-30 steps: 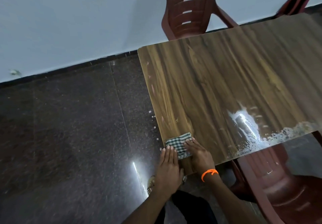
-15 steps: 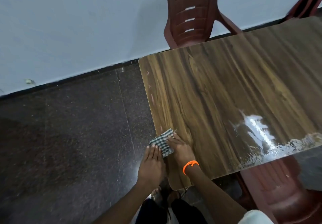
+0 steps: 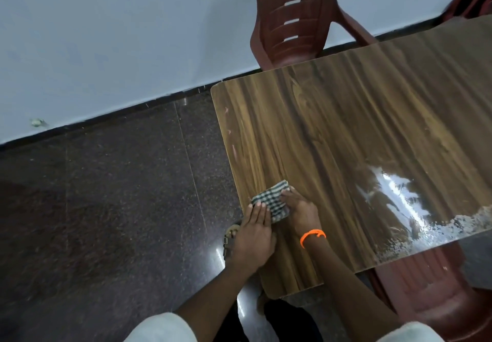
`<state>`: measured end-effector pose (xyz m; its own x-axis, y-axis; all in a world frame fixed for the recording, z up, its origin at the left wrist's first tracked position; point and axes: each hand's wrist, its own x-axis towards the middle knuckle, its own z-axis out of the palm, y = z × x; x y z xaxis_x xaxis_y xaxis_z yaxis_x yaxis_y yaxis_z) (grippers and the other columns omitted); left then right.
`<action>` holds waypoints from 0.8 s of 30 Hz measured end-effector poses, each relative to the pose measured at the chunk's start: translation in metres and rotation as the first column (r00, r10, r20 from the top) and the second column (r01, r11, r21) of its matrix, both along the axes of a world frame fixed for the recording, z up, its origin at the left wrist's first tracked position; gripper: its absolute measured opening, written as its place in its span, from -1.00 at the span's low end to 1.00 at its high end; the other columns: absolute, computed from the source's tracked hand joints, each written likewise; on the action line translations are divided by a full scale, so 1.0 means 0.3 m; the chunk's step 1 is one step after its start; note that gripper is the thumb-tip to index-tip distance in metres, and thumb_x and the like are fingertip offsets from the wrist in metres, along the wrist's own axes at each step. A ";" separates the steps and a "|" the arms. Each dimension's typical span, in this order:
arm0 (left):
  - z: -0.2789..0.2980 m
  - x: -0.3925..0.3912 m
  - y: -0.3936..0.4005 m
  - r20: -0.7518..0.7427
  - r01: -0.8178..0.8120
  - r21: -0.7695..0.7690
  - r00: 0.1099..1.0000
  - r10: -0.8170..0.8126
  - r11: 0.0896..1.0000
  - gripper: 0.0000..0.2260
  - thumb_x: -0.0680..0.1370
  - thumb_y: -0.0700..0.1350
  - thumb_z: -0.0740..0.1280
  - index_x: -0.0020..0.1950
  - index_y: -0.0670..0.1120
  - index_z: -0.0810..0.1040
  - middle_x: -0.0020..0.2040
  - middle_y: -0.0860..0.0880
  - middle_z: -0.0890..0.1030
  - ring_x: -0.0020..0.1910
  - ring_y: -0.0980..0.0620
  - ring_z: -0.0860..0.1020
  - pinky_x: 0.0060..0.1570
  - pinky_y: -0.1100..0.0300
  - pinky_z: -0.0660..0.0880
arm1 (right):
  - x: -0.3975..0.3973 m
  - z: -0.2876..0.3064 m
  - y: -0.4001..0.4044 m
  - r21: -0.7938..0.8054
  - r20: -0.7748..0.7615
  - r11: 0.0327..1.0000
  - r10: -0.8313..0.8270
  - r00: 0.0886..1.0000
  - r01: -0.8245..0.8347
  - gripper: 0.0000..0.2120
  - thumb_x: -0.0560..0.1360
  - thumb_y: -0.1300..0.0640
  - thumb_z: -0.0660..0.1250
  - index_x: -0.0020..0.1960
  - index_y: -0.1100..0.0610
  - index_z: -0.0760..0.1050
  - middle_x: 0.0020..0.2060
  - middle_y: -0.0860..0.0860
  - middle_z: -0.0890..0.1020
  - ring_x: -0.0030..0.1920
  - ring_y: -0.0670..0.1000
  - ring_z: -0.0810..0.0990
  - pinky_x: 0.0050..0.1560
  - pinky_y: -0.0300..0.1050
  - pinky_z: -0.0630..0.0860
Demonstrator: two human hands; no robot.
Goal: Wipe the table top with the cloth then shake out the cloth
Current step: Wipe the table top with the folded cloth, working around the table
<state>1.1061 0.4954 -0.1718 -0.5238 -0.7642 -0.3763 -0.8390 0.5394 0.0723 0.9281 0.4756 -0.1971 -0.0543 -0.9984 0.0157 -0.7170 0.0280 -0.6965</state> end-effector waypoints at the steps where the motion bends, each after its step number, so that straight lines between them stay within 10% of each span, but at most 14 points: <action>1: -0.003 0.022 -0.018 -0.008 -0.013 -0.010 1.000 0.013 1.000 -0.32 0.57 0.12 -0.05 0.54 -0.30 0.30 0.55 -0.29 0.30 0.59 -0.21 0.19 0.58 -0.15 -0.02 | 0.026 -0.005 -0.022 0.000 -0.002 1.000 0.006 1.000 -0.006 -0.65 0.34 0.43 0.39 0.06 0.16 0.65 0.13 0.08 0.64 0.27 0.06 0.50 0.25 -0.14 0.43; 24: -0.050 0.074 -0.235 -0.167 0.038 -0.027 0.985 -0.042 0.999 -0.34 0.65 0.16 0.04 0.61 -0.26 0.14 0.62 -0.24 0.17 0.63 -0.14 0.07 0.58 -0.11 0.02 | 0.064 0.028 -0.201 0.021 -0.005 0.991 -0.132 0.991 0.132 -0.64 0.31 0.44 0.43 0.01 0.12 0.66 0.11 0.04 0.65 0.24 0.02 0.53 0.23 -0.25 0.40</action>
<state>1.1285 0.4249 -0.1868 -0.6079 -0.7493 -0.2625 -0.7940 0.5753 0.1966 0.9473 0.4154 -0.1887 -0.1857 -0.9826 -0.0054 -0.7082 0.1376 -0.6925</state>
